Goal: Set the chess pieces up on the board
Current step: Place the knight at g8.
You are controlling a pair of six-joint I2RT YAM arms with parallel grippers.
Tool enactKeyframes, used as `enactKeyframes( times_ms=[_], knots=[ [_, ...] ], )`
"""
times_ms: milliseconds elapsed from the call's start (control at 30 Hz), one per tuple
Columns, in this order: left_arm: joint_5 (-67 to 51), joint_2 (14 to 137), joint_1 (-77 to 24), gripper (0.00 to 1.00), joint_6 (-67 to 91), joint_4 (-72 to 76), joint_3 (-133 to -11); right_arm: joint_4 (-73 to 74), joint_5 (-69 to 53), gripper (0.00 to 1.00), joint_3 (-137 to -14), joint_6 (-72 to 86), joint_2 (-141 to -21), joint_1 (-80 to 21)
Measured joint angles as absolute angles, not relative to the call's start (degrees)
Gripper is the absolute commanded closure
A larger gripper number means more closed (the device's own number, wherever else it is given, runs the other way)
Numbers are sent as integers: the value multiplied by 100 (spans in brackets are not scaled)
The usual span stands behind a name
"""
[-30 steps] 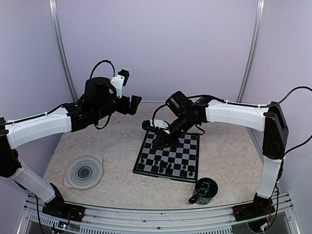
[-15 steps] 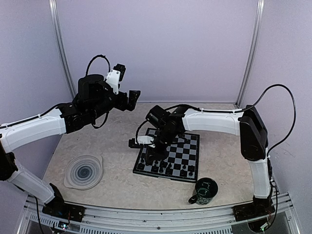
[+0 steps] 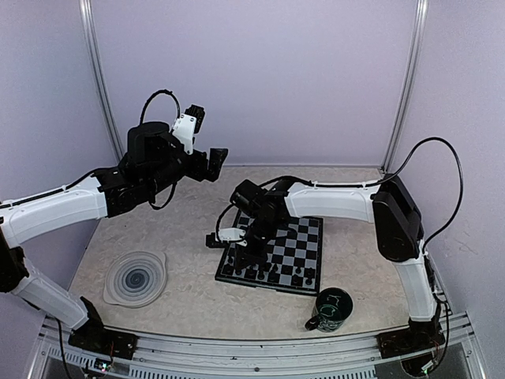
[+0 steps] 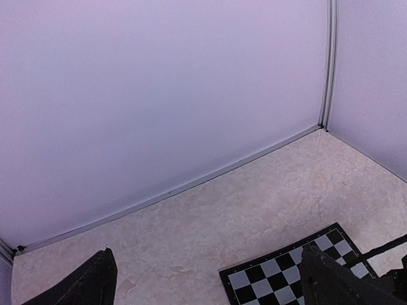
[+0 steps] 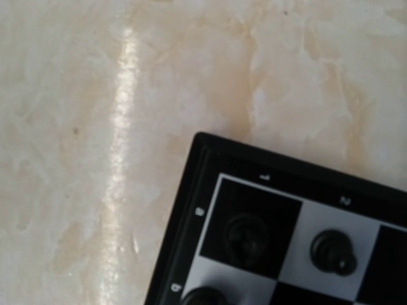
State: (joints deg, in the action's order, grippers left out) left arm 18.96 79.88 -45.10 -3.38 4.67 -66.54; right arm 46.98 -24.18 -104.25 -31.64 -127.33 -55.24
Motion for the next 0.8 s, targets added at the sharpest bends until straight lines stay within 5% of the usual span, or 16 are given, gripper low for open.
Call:
enactKeyframes(
  times_ms=[800],
  knots=[
    [1894, 7990, -4534, 1, -423, 467, -6646, 4707, -2333, 78, -10453, -3076, -12849, -5529]
  ],
)
